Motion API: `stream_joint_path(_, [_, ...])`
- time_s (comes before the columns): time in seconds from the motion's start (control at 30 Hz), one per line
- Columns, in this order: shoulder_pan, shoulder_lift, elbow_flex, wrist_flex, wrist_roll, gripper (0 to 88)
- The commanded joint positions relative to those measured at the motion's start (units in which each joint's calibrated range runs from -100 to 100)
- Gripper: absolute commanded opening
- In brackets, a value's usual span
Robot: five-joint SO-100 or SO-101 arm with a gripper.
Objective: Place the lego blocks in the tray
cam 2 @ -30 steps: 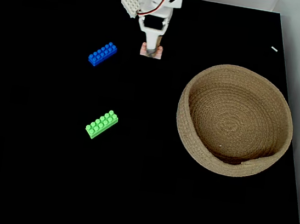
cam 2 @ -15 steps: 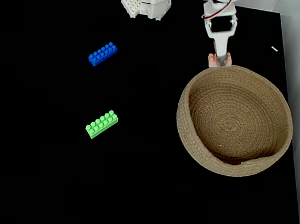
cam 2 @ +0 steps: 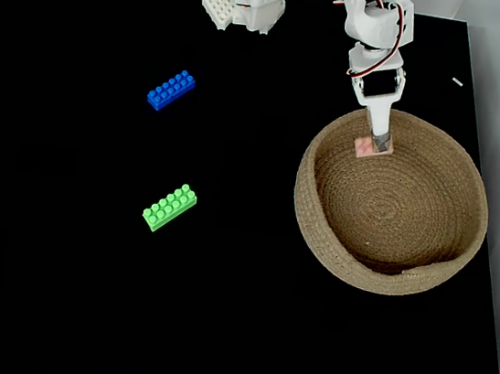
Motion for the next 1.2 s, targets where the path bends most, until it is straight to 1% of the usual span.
stream_joint_path(0.0, [0.71,-2.23,-0.43,-0.14,2.00,20.0])
stream_joint_path(0.17, [3.51,-3.09,-0.16,0.86,6.30,19.3])
stream_joint_path(0.27, [7.22,-3.95,0.30,3.94,12.55,19.9])
stream_joint_path(0.3, [8.95,-3.95,0.30,5.27,15.48,19.1])
stream_joint_path(0.37, [13.49,-3.52,0.30,7.10,20.22,19.8])
stream_joint_path(0.43, [18.35,-3.18,0.12,7.35,24.52,22.2])
stream_joint_path(0.5, [22.97,-3.01,-0.34,7.44,28.72,21.9])
stream_joint_path(0.57, [27.09,-2.84,-1.98,9.10,31.65,22.8])
stream_joint_path(0.7, [35.25,-1.55,-6.36,17.60,38.93,22.9])
stream_joint_path(0.77, [39.13,-0.51,-7.27,19.51,41.76,22.9])
stream_joint_path(0.9, [44.90,4.39,-8.73,19.60,45.86,24.0])
stream_joint_path(0.97, [46.46,8.26,-11.19,19.60,46.89,24.0])
stream_joint_path(1.07, [47.20,15.05,-18.76,19.85,46.30,25.2])
stream_joint_path(1.17, [46.54,20.55,-28.34,24.76,45.57,25.8])
